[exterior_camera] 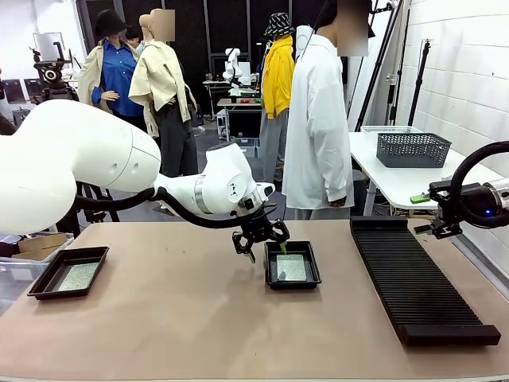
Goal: Inspect and transfer BCBs to ESD trays.
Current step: Pick up the ESD tray and place it on the left side of the table.
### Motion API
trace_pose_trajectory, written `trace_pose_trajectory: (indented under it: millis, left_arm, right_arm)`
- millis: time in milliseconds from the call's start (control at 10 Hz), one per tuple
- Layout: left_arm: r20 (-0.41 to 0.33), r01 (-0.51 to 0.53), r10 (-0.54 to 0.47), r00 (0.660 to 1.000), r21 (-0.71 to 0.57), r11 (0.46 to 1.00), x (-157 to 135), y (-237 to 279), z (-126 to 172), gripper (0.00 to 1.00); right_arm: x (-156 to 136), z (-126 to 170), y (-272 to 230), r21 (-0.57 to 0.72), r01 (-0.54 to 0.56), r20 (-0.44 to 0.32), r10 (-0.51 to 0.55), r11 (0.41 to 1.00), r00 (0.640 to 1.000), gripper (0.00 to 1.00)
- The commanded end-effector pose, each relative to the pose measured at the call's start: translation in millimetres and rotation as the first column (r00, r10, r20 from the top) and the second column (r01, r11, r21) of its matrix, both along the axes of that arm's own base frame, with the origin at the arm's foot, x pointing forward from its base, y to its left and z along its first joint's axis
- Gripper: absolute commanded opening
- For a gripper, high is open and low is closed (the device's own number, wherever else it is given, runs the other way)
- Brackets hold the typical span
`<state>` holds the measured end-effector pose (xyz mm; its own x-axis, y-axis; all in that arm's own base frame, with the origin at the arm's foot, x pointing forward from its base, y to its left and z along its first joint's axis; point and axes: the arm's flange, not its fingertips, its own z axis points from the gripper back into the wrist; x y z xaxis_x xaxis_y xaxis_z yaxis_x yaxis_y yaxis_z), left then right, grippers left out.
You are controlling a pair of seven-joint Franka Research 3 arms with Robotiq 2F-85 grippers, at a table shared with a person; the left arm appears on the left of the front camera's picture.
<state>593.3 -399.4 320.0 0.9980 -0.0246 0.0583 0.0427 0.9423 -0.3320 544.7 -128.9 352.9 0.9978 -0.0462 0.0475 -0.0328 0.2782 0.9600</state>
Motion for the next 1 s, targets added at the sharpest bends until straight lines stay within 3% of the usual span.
trace_pose_trajectory:
  millis: [0,300,500,700,800,900]
  left_arm:
    - [0.006,0.025,-0.025,1.0,0.022,0.999,-0.7,5.2,0.2,0.95]
    - [0.006,0.012,-0.012,1.0,0.024,1.0,0.4,5.4,-1.0,0.75]
    - [0.003,0.013,-0.013,1.0,0.029,0.999,1.5,5.2,-2.4,0.47]
    - [0.008,0.011,-0.012,1.0,0.034,0.999,1.1,6.2,-3.8,0.1]
    - [0.004,0.009,-0.009,1.0,0.036,0.999,1.2,7.0,-4.3,0.0]
    - [0.004,-0.001,0.0,1.0,0.036,0.999,1.4,8.9,-4.8,0.0]
  right_arm:
    - [-0.5,0.0,0.8,-0.007,-0.006,-0.008,0.006,1.0,1.0,1.0]
    - [-0.5,0.0,0.8,-0.007,-0.006,-0.008,0.006,1.0,1.0,1.0]
    - [-0.5,0.0,0.8,-0.007,-0.006,-0.008,0.006,1.0,1.0,1.0]
    - [-0.5,0.0,0.8,-0.007,-0.006,-0.008,0.006,1.0,1.0,1.0]
    - [-0.5,0.0,0.8,-0.007,-0.006,-0.008,0.006,1.0,1.0,1.0]
    - [-0.5,0.0,0.8,-0.007,-0.006,-0.008,0.006,1.0,1.0,1.0]
